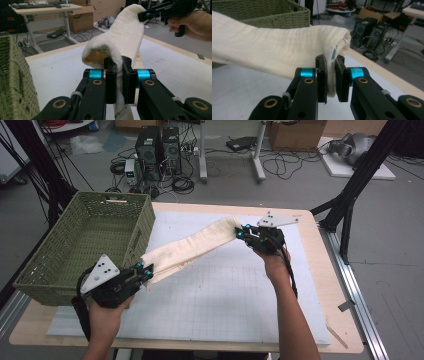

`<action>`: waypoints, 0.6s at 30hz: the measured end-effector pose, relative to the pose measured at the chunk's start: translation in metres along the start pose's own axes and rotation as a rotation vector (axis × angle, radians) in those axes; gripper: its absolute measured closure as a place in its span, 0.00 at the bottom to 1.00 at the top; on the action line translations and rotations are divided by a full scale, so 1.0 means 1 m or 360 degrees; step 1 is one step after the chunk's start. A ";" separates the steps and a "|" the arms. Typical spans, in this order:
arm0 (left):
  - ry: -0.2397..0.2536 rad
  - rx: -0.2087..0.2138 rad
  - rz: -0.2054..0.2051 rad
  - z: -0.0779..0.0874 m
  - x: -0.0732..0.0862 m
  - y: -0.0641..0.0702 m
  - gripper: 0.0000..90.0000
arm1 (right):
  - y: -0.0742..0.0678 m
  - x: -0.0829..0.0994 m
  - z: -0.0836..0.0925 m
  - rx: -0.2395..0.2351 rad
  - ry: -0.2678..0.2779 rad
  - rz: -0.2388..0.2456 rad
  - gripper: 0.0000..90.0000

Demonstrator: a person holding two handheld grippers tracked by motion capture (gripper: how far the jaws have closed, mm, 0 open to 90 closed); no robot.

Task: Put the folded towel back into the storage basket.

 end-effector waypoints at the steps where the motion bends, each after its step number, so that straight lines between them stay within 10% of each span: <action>1: 0.0003 -0.0012 -0.0001 0.001 0.000 -0.001 0.93 | -0.001 -0.004 -0.004 -0.0003 -0.0001 0.0005 0.91; 18: 0.0093 -0.0112 0.0048 0.031 -0.004 -0.014 0.93 | -0.026 -0.061 -0.069 0.0003 0.0036 0.0062 0.91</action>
Point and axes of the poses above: each handheld gripper's, and its own axes: z roughly backward along the jaws, x roughly out of its underside, y roughly to its right, the point moved 2 cm from there along -z, roughly forward along the jaws, and after that the axes turned 7 degrees about x, right-handed, at the moved point
